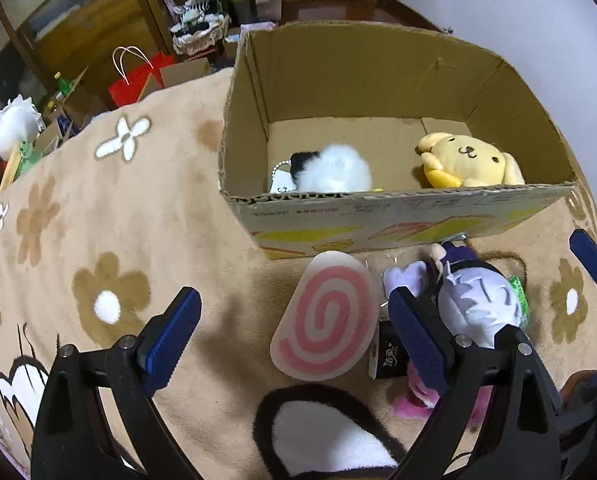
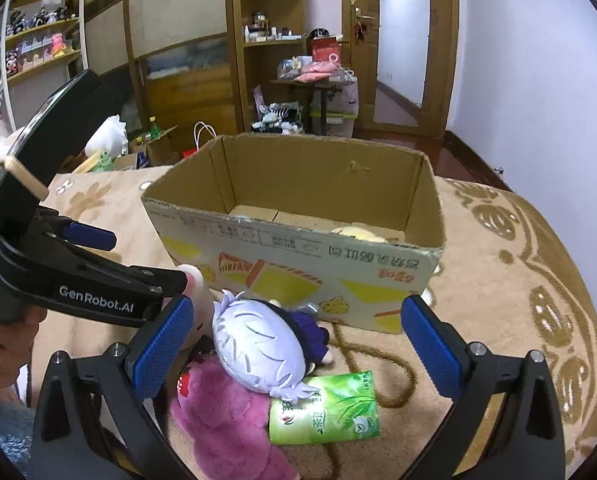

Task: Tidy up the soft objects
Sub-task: 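Lower the left tool onto the pink swirl cushion while the right tool grasps the white-haired doll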

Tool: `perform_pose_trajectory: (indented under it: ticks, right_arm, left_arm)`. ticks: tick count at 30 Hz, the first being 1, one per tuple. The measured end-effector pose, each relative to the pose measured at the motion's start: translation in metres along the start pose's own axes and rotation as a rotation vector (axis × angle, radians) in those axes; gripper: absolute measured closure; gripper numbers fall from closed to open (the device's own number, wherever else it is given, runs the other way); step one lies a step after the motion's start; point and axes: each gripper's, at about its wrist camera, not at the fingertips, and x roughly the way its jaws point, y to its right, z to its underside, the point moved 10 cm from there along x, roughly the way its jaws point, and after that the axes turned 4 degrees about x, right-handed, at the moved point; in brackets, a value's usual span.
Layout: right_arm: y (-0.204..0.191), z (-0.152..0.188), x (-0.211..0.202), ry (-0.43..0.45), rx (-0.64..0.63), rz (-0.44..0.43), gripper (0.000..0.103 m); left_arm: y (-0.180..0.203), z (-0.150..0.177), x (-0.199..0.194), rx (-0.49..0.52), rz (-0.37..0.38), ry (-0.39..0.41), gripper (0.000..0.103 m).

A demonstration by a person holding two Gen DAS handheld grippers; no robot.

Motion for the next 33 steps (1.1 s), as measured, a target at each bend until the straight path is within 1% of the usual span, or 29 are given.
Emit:
perform_pose_trajectory:
  ticks: [4, 11, 16, 24, 26, 27, 29, 31, 33]
  right_arm:
    - [0.004, 0.0, 0.007, -0.003, -0.004, 0.033, 0.0]
    - [0.009, 0.008, 0.018, -0.06, 0.058, -0.009, 0.0]
    - [0.012, 0.01, 0.021, -0.076, 0.082, -0.028, 0.0]
    - [0.009, 0.012, 0.023, -0.094, 0.089, -0.053, 0.0]
    - [0.007, 0.012, 0.024, -0.098, 0.086, -0.063, 0.0]
    - [0.005, 0.013, 0.024, -0.101, 0.084, -0.069, 0.0]
    - [0.0, 0.014, 0.025, -0.115, 0.082, -0.096, 0.0]
    - [-0.004, 0.017, 0.028, -0.129, 0.076, -0.112, 0.011]
    - [-0.008, 0.022, 0.031, -0.153, 0.068, -0.131, 0.016]
  left_arm:
    - [0.003, 0.001, 0.011, -0.006, 0.011, -0.041, 0.009]
    - [0.006, 0.005, 0.027, -0.003, 0.029, -0.099, 0.009]
    - [0.007, 0.008, 0.035, 0.008, 0.014, -0.132, 0.009]
    - [0.007, 0.013, 0.039, 0.013, 0.017, -0.162, 0.009]
    - [0.006, 0.015, 0.039, 0.009, 0.029, -0.168, 0.013]
    - [0.006, 0.015, 0.038, 0.008, 0.034, -0.17, 0.016]
    - [0.007, 0.015, 0.038, 0.007, 0.046, -0.172, 0.02]
    - [0.009, 0.017, 0.039, 0.008, 0.06, -0.176, 0.029]
    - [0.011, 0.018, 0.041, -0.003, 0.087, -0.183, 0.033]
